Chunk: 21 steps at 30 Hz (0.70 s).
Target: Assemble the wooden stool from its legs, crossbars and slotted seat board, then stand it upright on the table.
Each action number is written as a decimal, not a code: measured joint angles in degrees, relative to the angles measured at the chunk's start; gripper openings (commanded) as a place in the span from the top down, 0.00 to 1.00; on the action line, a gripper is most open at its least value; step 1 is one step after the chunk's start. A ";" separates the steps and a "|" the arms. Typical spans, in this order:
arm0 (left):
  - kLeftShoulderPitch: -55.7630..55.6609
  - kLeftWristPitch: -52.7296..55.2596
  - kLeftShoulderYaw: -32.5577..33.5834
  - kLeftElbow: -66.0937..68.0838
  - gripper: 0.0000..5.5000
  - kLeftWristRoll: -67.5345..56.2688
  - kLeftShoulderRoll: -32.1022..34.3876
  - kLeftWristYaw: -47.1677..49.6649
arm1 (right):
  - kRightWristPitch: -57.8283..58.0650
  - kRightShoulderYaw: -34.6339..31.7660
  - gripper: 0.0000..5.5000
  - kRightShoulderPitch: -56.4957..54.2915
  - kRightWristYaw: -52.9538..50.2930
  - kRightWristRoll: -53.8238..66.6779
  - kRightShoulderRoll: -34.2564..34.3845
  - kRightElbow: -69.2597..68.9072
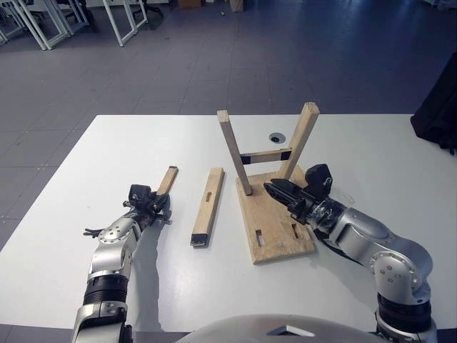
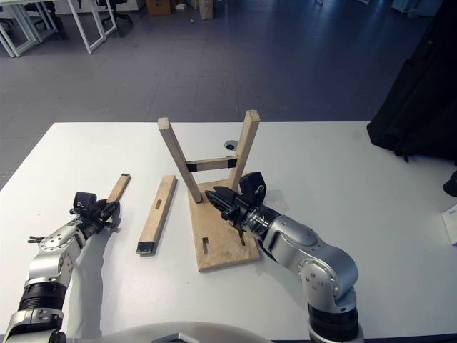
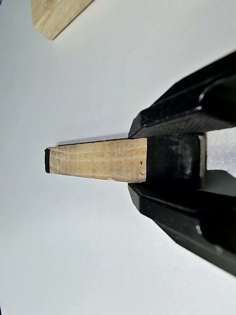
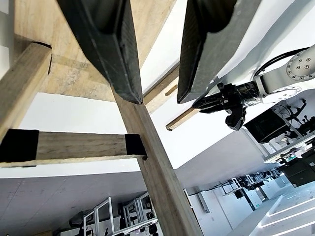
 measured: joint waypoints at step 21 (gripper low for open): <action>24.42 -22.17 -18.17 -50.48 0.76 11.42 -16.29 6.96 | 7.00 -4.84 0.59 -18.11 -9.17 29.25 13.88 15.71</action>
